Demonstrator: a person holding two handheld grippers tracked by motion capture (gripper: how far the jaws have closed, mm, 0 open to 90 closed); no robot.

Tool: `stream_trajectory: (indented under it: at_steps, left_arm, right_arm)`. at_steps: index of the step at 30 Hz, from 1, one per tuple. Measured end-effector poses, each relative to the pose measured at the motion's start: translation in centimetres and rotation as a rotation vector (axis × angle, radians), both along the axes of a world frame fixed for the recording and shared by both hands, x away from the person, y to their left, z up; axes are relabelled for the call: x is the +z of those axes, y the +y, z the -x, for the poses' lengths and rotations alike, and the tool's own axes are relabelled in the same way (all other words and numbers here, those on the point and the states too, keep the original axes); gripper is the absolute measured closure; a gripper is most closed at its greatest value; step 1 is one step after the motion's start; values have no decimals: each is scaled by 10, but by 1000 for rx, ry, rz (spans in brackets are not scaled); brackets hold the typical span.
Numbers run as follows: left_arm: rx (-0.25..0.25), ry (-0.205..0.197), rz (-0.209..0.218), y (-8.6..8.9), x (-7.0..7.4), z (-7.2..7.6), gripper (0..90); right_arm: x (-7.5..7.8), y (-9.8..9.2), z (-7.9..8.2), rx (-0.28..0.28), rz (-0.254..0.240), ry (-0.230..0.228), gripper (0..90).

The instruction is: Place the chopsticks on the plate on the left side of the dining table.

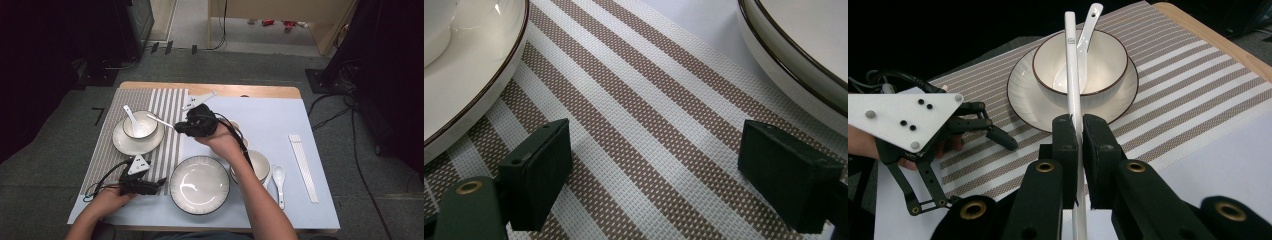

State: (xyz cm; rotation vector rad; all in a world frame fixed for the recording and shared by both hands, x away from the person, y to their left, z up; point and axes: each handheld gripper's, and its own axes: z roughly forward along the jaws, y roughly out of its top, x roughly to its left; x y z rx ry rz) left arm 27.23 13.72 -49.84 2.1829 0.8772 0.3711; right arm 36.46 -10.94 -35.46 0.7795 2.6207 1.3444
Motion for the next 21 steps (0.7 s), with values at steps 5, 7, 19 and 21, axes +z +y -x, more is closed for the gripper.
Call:
stream_trajectory:
  at_steps: [5, 7, 19, 21]
  left_arm:
    - [0, 0, 0, 0, 0, 0, 145]
    - [0, 0, 0, 0, 0, 0, 145]
    - [0, 0, 0, 0, 0, 0, 146]
    - [0, 0, 0, 0, 0, 0, 146]
  right_arm:
    - [0, 4, -1, 7, 4, 0, 852]
    - [1, 6, -1, 8, 5, 5, 853]
    - [-1, 15, -1, 16, 9, 8, 853]
    - [0, 17, -1, 19, 8, 8, 853]
